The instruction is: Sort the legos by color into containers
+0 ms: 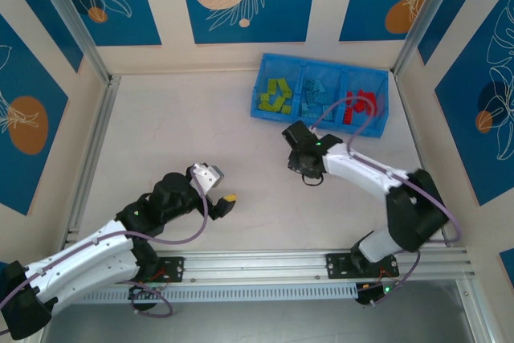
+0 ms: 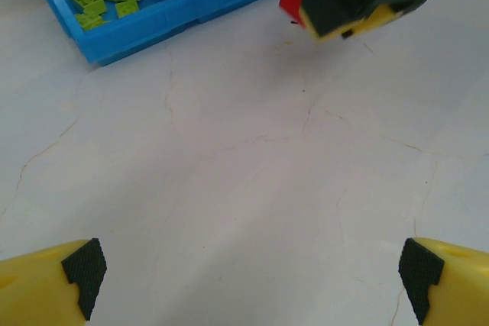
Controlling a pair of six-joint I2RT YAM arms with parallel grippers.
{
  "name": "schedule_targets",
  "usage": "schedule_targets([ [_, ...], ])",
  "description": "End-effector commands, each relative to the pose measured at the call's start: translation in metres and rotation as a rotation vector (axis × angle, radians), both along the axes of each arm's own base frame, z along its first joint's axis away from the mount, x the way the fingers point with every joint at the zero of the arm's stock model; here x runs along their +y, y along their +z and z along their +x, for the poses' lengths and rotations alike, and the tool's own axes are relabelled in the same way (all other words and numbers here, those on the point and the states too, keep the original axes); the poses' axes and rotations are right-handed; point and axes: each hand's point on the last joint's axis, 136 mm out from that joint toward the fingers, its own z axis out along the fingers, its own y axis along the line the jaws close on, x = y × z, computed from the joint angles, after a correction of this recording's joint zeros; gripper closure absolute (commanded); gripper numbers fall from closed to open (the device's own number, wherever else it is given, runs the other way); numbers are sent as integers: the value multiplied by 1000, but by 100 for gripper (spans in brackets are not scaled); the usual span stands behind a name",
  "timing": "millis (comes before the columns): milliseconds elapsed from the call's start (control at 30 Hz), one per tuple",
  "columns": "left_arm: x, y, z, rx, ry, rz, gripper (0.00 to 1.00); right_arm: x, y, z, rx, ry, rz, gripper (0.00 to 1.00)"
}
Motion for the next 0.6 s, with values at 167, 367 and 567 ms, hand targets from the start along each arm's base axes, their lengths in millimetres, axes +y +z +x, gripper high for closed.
schedule_targets([
  [167,-3,-1,-1,-5,-13,-7,0,-100,90,58,-246,-134,-44,67],
  [367,1,-2,-1,-16,-4,8,0,-171,86,135,-205,-238,51,68],
  [567,4,0,0,-31,6,18,0,-204,57,195,-63,-258,8,69],
])
